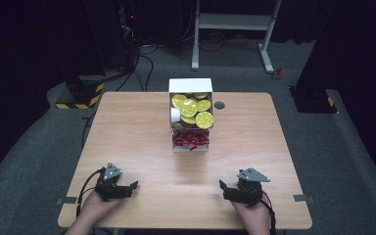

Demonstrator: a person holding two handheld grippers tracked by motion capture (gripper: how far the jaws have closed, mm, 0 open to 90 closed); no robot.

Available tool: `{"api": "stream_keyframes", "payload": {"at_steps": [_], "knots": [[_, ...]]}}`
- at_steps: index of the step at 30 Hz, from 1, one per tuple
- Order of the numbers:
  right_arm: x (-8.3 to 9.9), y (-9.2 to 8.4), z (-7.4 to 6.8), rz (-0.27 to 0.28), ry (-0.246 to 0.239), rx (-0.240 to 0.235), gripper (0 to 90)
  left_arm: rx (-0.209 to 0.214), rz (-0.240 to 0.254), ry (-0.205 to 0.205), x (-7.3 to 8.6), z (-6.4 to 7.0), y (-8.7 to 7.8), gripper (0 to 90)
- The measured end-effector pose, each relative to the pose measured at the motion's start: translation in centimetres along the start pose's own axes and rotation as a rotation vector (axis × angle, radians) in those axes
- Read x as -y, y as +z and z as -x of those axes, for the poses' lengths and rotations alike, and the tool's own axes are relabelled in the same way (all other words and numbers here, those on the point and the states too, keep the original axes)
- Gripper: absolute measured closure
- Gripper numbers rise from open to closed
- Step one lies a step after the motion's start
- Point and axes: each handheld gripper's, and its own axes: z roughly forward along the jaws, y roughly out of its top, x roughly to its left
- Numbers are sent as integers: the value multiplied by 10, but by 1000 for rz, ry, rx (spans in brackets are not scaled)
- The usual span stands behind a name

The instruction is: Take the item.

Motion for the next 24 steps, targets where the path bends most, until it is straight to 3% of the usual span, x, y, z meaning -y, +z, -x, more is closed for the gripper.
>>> {"api": "stream_keyframes", "payload": {"at_steps": [15,21,24], "knots": [[-6,-3,-2,39,-8,10,175,2,-3,8,0,-1,0,128],[-21,-6,0,55,14,-10,221,0,-6,18,0,-1,-1,129],[-30,-9,-2,76,-11,-8,216,2,-3,6,0,0,0,129]]}}
